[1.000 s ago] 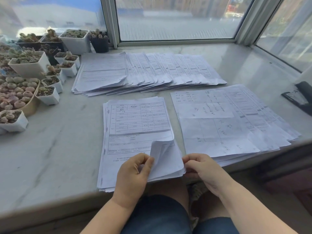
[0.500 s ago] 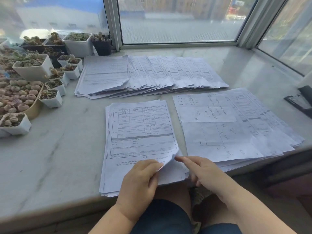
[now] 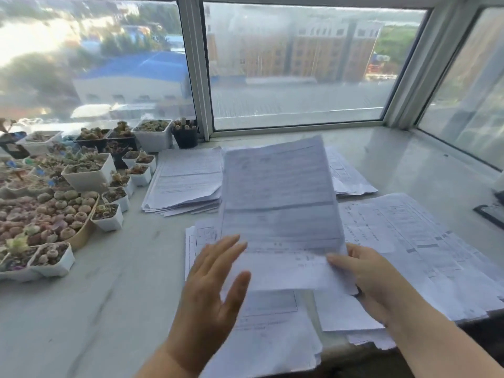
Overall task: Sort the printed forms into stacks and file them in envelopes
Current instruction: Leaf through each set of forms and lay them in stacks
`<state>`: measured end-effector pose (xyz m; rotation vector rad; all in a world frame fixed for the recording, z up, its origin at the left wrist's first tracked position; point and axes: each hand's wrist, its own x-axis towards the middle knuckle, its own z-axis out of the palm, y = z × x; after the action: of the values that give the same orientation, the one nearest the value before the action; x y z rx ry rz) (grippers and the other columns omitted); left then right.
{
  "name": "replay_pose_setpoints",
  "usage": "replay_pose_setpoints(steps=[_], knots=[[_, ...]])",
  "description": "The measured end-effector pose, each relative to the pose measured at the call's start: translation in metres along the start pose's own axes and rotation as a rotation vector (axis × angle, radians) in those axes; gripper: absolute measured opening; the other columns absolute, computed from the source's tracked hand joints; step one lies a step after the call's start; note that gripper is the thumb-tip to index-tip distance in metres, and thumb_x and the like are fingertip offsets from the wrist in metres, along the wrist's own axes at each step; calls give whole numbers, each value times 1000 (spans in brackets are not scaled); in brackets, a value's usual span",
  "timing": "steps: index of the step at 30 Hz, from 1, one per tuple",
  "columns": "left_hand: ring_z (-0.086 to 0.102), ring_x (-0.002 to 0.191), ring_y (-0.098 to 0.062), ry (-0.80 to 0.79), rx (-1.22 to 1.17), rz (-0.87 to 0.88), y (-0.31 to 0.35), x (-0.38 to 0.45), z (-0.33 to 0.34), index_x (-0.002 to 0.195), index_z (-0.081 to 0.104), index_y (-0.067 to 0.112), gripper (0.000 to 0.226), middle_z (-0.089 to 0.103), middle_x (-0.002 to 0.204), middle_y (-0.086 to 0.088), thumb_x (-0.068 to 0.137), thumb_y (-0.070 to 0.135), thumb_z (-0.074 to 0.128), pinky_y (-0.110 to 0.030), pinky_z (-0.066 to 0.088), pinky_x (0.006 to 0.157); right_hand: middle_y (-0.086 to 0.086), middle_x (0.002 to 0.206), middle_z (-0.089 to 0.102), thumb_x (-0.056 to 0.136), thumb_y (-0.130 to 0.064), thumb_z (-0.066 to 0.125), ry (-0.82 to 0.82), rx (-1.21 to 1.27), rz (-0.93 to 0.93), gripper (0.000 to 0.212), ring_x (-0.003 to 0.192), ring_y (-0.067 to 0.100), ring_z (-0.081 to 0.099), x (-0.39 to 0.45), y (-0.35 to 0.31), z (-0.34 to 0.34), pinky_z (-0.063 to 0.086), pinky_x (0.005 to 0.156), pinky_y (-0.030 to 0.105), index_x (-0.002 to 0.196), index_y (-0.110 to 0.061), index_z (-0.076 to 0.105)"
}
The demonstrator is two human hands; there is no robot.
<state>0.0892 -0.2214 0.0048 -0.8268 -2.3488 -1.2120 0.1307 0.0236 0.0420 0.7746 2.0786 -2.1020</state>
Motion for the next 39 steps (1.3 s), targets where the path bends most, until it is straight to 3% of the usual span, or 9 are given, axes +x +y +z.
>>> replay_pose_setpoints(steps=[7, 12, 16, 19, 26, 31, 34, 37, 39], knots=[[49, 122, -9, 63, 127, -188, -75, 106, -1, 130, 54, 12, 42, 56, 129, 2, 89, 14, 62, -21, 35, 101, -5, 74, 75, 98, -2, 44, 136, 558, -147, 26, 63, 8, 71, 80, -75, -14, 55, 50, 20, 89, -17, 63], [48, 125, -14, -135, 224, -294, -144, 159, 28, 130, 54, 14, 45, 55, 133, 1, 88, 22, 65, -13, 27, 99, -5, 76, 76, 100, -2, 44, 97, 660, -138, 25, 65, 10, 72, 157, -96, 7, 57, 50, 24, 89, -18, 60], [37, 134, -12, -337, 261, -343, -185, 182, 59, 138, 46, 21, 63, 44, 144, 4, 82, 38, 70, -23, 26, 110, -1, 85, 77, 99, 1, 42, -10, 689, -80, 26, 71, 15, 74, 217, -99, 41, 61, 58, 35, 99, -16, 62], [36, 133, -8, -404, 240, -412, -204, 183, 75, 139, 44, 28, 70, 42, 145, 12, 77, 47, 72, -22, 27, 107, 2, 85, 77, 98, 2, 43, -84, 662, -34, 25, 72, 17, 74, 253, -95, 67, 61, 70, 42, 102, -13, 62], [56, 104, -1, -231, 234, -374, -218, 168, 78, 112, 61, 36, 39, 58, 115, 26, 76, 50, 68, -17, 40, 83, 2, 89, 77, 97, 1, 46, -216, 540, 67, 21, 79, 16, 74, 309, -82, 104, 51, 83, 57, 102, -9, 63], [46, 101, 13, -188, 191, -368, -224, 167, 80, 104, 66, 36, 30, 49, 106, 41, 77, 48, 66, 7, 27, 80, 0, 69, 73, 97, 0, 48, -246, 452, 109, 13, 67, 14, 74, 328, -80, 112, 42, 91, 67, 97, -6, 60], [57, 91, 3, -130, 190, -376, -226, 168, 80, 109, 64, 34, 28, 63, 98, 28, 83, 43, 57, -5, 37, 74, 0, 57, 68, 97, 1, 48, -249, 421, 124, 13, 59, 14, 71, 333, -78, 112, 42, 91, 69, 89, -5, 57], [58, 66, -7, -62, 181, -398, -225, 170, 81, 134, 41, 42, 45, 59, 70, 14, 91, 29, 47, -29, 44, 61, 2, 58, 65, 96, 1, 49, -257, 378, 136, 19, 65, 16, 71, 337, -75, 114, 47, 85, 66, 79, -7, 55], [55, 65, 0, -40, 138, -398, -223, 170, 79, 138, 24, 58, 63, 58, 78, 22, 93, 19, 43, -21, 42, 57, 6, 76, 67, 95, 0, 50, -299, 361, 161, 21, 86, 23, 69, 339, -74, 117, 49, 82, 65, 76, -8, 56]])
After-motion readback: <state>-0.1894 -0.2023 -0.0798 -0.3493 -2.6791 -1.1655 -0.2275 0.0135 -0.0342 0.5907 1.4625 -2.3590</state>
